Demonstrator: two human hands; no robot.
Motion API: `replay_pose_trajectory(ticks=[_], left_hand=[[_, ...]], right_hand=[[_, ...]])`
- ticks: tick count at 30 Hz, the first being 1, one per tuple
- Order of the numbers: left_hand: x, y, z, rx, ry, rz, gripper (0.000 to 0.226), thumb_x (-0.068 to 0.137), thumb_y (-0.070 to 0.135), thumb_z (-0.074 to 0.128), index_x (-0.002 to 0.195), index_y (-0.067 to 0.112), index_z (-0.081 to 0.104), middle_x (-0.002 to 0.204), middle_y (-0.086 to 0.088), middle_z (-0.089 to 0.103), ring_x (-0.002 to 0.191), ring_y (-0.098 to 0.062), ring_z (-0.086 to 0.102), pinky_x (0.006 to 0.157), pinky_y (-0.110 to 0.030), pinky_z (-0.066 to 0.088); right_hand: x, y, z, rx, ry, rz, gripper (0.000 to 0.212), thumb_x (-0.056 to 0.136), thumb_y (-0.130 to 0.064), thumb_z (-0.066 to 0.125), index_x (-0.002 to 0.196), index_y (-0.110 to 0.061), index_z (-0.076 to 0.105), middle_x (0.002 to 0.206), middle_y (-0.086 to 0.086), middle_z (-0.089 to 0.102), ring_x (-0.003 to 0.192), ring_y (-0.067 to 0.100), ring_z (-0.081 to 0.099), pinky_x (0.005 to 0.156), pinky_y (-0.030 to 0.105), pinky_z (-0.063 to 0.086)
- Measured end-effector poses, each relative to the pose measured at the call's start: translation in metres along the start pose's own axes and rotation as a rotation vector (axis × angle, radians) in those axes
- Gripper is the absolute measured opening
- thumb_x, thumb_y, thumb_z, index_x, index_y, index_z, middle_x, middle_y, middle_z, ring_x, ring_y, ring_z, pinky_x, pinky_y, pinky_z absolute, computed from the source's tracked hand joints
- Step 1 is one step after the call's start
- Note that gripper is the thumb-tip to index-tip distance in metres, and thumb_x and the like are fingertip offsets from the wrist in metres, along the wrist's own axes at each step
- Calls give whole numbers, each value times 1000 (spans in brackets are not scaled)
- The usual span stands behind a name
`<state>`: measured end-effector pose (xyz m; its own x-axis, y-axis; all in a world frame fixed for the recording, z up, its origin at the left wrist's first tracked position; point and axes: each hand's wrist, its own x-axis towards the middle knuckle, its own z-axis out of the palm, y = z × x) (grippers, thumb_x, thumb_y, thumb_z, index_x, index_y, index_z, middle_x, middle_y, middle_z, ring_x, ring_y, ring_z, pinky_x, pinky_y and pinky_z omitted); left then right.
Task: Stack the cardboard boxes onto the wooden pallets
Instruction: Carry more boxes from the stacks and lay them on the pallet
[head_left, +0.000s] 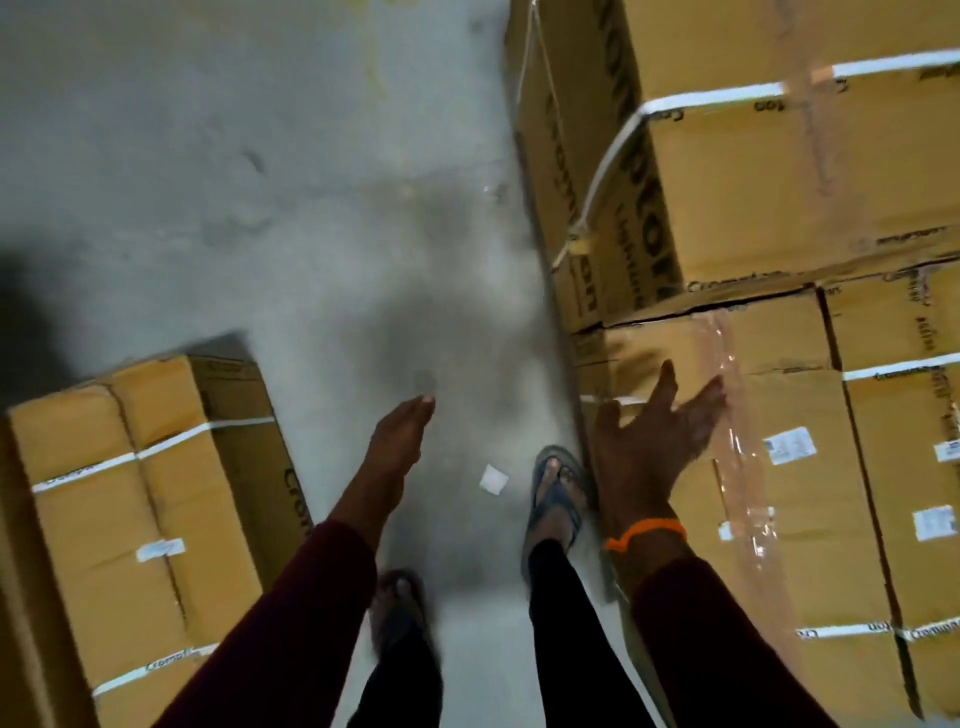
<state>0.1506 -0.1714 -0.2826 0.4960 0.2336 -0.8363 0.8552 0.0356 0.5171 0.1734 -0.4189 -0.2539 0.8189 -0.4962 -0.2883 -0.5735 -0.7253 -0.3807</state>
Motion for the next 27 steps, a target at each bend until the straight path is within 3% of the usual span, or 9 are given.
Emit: replay_pose_trajectory(ticks=[3, 5, 8, 10, 12, 17, 22, 25, 27], left_hand=[[-8, -46, -63, 4, 41, -3, 50, 101, 43, 57, 143, 15, 56, 145, -6, 57, 132, -23, 52, 113, -41, 40], [-23, -75, -102, -2, 66, 7, 51, 102, 44, 55, 144, 16, 54, 146, -5, 55, 134, -23, 51, 116, -45, 39], [-38, -119, -154, -36, 100, -3, 50, 102, 45, 55, 144, 17, 55, 144, -1, 57, 125, -15, 53, 107, -36, 44], [-40, -154, -193, -57, 132, -30, 57, 96, 51, 59, 144, 19, 56, 137, 4, 59, 122, -12, 55, 104, -32, 44], [-38, -194, -239, -37, 230, -62, 58, 94, 52, 61, 142, 21, 57, 141, -2, 60, 127, -20, 57, 108, -35, 45], [-38, -309, -350, 179, 619, -168, 67, 98, 37, 64, 153, 8, 39, 155, -16, 43, 144, -30, 38, 117, -35, 27], [-26, -412, -397, 143, 624, -476, 96, 96, 49, 62, 160, 1, 9, 164, -24, 19, 151, -42, 22, 122, -48, 25], [-16, -450, -394, 56, 669, -553, 110, 86, 57, 71, 159, 2, 11, 164, -23, 21, 151, -41, 22, 122, -49, 24], [-11, -460, -395, 95, 717, -555, 111, 84, 70, 63, 160, 5, 14, 163, -24, 22, 150, -42, 22, 122, -50, 22]], right_hand=[[-40, -26, 16, -230, 37, -167, 74, 83, -34, 68, 150, -16, 40, 166, 27, 9, 154, 45, 4, 119, 63, 14], [-88, -47, 47, -182, -100, -317, 66, 86, -33, 66, 146, -14, 48, 161, 27, 26, 152, 44, 14, 122, 59, 19], [-175, -74, 113, 6, -379, -426, 54, 88, -22, 67, 139, -7, 58, 151, 27, 43, 145, 46, 33, 118, 56, 31], [-227, -86, 158, 25, -563, -433, 49, 89, -14, 70, 135, -3, 60, 142, 26, 53, 137, 44, 45, 116, 45, 34], [-271, -96, 202, -11, -753, -378, 48, 92, -14, 71, 137, -2, 58, 140, 22, 57, 134, 37, 50, 112, 38, 36], [-347, -97, 298, -223, -1103, -248, 62, 98, -34, 65, 149, -4, 46, 154, 14, 47, 142, 28, 43, 114, 30, 31], [-381, -59, 341, -377, -1129, -218, 84, 85, -57, 74, 141, 0, 50, 143, 16, 55, 133, 31, 50, 105, 33, 39], [-377, -26, 355, -423, -1118, -211, 93, 76, -65, 77, 135, 3, 52, 133, 16, 60, 125, 30, 55, 96, 33, 43], [-366, -12, 360, -427, -1120, -227, 103, 71, -72, 76, 143, -3, 49, 141, 14, 58, 131, 29, 53, 105, 36, 42]])
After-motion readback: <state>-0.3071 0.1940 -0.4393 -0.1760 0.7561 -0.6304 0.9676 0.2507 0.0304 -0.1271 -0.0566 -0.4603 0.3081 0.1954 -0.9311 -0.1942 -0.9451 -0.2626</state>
